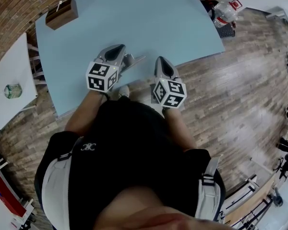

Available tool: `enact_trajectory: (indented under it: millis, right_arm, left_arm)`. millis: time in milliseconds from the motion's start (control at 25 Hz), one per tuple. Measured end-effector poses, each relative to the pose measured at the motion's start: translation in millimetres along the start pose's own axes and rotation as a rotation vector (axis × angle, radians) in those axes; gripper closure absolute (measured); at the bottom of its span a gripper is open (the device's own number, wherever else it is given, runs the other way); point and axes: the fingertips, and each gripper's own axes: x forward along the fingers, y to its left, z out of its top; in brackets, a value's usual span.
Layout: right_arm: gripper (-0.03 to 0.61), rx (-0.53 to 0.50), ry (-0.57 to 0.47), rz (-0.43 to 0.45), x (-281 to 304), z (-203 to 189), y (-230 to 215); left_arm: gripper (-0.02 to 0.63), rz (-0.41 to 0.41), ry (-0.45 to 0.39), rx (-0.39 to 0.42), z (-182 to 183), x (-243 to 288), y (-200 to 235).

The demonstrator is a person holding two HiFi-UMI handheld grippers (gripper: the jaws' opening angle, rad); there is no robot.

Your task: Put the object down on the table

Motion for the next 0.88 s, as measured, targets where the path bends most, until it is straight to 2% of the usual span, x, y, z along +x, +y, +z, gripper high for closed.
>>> enact_trajectory:
  millis: [360, 880]
  right_arm:
    - [0.566, 0.006, -0.017, 0.023, 8, 7, 10]
    - [0.565, -0.005, -0.016, 0.03, 12, 3, 27]
  left_arm:
    - [0.614, 0.036, -0.001, -0.01, 2, -7, 13]
    - [0.614, 0.04, 0.02, -0.029, -4, -17, 27]
